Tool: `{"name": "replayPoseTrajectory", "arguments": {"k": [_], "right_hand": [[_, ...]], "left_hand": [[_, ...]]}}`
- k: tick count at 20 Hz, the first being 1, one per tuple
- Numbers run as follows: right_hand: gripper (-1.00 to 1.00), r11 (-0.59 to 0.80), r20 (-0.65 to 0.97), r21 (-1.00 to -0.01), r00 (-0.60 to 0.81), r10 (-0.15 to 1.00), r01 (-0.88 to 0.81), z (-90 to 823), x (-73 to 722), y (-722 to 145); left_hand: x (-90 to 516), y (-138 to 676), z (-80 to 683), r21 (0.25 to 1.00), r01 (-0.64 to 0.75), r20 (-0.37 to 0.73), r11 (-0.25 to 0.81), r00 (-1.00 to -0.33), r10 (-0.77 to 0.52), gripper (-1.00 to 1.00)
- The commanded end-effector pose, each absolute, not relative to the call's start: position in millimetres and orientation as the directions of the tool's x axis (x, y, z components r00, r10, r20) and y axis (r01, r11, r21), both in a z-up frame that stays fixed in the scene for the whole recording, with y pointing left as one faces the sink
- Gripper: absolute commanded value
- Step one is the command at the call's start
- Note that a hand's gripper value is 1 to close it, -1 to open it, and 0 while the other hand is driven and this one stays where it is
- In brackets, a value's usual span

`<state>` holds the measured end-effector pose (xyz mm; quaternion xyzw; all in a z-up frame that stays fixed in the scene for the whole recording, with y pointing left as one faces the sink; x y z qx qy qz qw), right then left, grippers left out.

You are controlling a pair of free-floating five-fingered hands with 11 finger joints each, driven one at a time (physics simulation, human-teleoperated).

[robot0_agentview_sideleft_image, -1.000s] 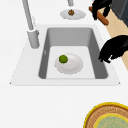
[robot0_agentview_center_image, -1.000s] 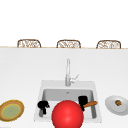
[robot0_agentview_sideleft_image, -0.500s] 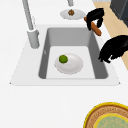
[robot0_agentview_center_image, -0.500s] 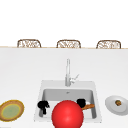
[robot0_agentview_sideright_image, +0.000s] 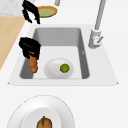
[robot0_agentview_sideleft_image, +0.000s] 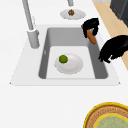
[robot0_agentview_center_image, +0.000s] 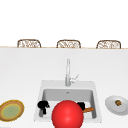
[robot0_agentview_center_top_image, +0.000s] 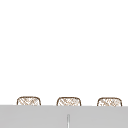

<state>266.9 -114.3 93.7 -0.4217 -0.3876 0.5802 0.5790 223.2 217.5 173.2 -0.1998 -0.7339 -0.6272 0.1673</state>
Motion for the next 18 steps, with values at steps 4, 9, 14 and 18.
{"name": "replayPoseTrajectory", "arguments": {"k": [4,9,14,18], "right_hand": [[1.00,0.012,-0.008,-0.950,0.062,0.998,-0.311,71,268,-78],[1.00,-0.065,-0.101,-0.939,0.089,0.991,-0.338,69,271,-52],[1.00,-0.093,-0.135,-0.939,0.105,0.985,-0.332,67,273,-25],[1.00,-0.079,-0.116,-0.932,0.084,0.990,-0.352,44,281,-6]], "left_hand": [[223,217,173,0.854,0.503,0.496,0.133,-0.864,0.083,0.00],[223,217,173,0.854,0.503,0.496,0.133,-0.864,0.083,0.00],[223,217,173,0.854,0.503,0.496,0.133,-0.864,0.083,0.00],[223,217,173,0.854,0.503,0.496,0.133,-0.864,0.083,0.00]]}}
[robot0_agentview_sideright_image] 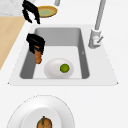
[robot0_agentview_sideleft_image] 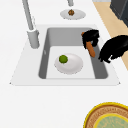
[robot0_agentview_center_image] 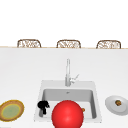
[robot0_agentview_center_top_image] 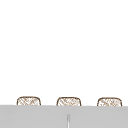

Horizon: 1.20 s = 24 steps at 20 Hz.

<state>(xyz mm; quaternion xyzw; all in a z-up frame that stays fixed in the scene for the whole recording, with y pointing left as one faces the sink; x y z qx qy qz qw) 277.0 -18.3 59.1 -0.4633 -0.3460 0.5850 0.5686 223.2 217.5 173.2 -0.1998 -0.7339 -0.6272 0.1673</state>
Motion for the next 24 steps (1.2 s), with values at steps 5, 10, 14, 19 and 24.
{"name": "replayPoseTrajectory", "arguments": {"k": [5,10,14,19,24], "right_hand": [[1.00,-0.002,0.002,-0.950,-0.014,1.000,-0.312,15,295,-18],[1.00,0.045,0.071,-0.960,-0.085,0.994,-0.275,-20,293,-29],[1.00,0.115,0.125,-0.959,-0.021,0.992,-0.259,-30,293,-41],[1.00,0.119,0.103,-0.953,0.070,0.992,-0.279,-46,309,-36],[1.00,0.099,0.077,-0.958,0.091,0.993,-0.268,-59,328,-37]], "left_hand": [[223,217,173,0.854,0.503,0.496,0.133,-0.864,0.083,0.00],[223,217,173,0.854,0.503,0.496,0.133,-0.864,0.083,0.00],[223,217,173,0.854,0.503,0.496,0.133,-0.864,0.083,0.00],[223,217,173,0.854,0.503,0.496,0.133,-0.864,0.083,0.00],[223,217,173,0.854,0.503,0.496,0.133,-0.864,0.083,0.00]]}}
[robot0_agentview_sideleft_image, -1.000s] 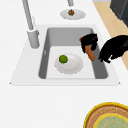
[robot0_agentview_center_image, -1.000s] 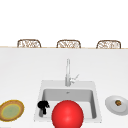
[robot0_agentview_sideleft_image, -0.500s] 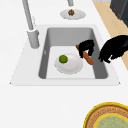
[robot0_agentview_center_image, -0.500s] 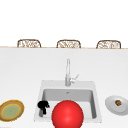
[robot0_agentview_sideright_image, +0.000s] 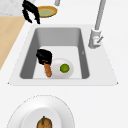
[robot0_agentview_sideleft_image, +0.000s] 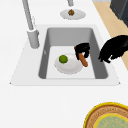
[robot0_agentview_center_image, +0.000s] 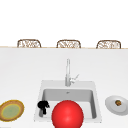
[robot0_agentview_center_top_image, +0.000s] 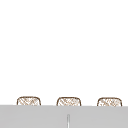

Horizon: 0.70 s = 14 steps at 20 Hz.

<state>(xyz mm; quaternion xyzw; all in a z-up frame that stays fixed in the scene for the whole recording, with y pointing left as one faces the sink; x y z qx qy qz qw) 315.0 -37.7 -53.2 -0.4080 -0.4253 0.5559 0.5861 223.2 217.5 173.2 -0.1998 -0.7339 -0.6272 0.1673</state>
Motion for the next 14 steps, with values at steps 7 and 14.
{"name": "replayPoseTrajectory", "arguments": {"k": [7,14], "right_hand": [[1.00,0.069,0.050,-0.957,0.074,0.996,-0.282,-84,365,-43],[1.00,0.040,0.025,-0.981,0.079,0.997,-0.192,-137,390,-54]], "left_hand": [[223,217,173,0.854,0.503,0.496,0.133,-0.864,0.083,0.00],[223,217,173,0.854,0.503,0.496,0.133,-0.864,0.083,0.00]]}}
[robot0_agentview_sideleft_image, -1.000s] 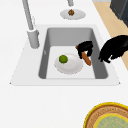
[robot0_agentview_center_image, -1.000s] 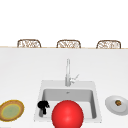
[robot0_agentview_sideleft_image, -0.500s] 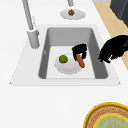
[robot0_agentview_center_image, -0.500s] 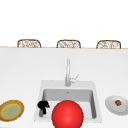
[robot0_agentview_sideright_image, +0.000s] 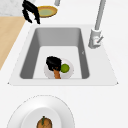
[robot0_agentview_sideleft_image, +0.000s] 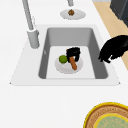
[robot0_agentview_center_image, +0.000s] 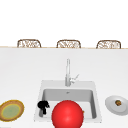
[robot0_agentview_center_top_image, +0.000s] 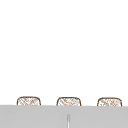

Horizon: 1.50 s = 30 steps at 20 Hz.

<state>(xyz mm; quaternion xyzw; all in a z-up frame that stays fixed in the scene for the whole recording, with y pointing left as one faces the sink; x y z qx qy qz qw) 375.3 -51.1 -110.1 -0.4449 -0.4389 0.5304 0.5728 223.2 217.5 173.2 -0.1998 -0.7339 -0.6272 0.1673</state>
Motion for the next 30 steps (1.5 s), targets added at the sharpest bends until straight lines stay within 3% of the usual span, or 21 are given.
{"name": "replayPoseTrajectory", "arguments": {"k": [1,7,8,12,25,30], "right_hand": [[1.00,0.033,0.012,-0.981,0.108,0.994,-0.189,-138,390,-51],[1.00,-0.025,-0.041,-0.984,0.088,0.995,-0.179,-135,381,-52],[-1.00,-0.031,-0.046,-0.981,0.079,0.996,-0.193,-132,378,-51],[-1.00,0.046,0.030,-0.985,0.100,0.995,-0.168,-98,373,-50],[-1.00,0.021,-0.007,-0.972,0.118,0.993,-0.233,-42,398,-46],[-1.00,0.005,-0.026,-0.972,0.127,0.992,-0.235,-64,433,-32]], "left_hand": [[223,217,173,0.854,0.503,0.496,0.133,-0.864,0.083,0.00],[223,217,173,0.854,0.503,0.496,0.133,-0.864,0.083,0.00],[223,217,173,0.854,0.503,0.496,0.133,-0.864,0.083,0.00],[223,217,173,0.854,0.503,0.496,0.133,-0.864,0.083,0.00],[223,217,173,0.854,0.503,0.496,0.133,-0.864,0.083,0.00],[223,217,173,0.854,0.503,0.496,0.133,-0.864,0.083,0.00]]}}
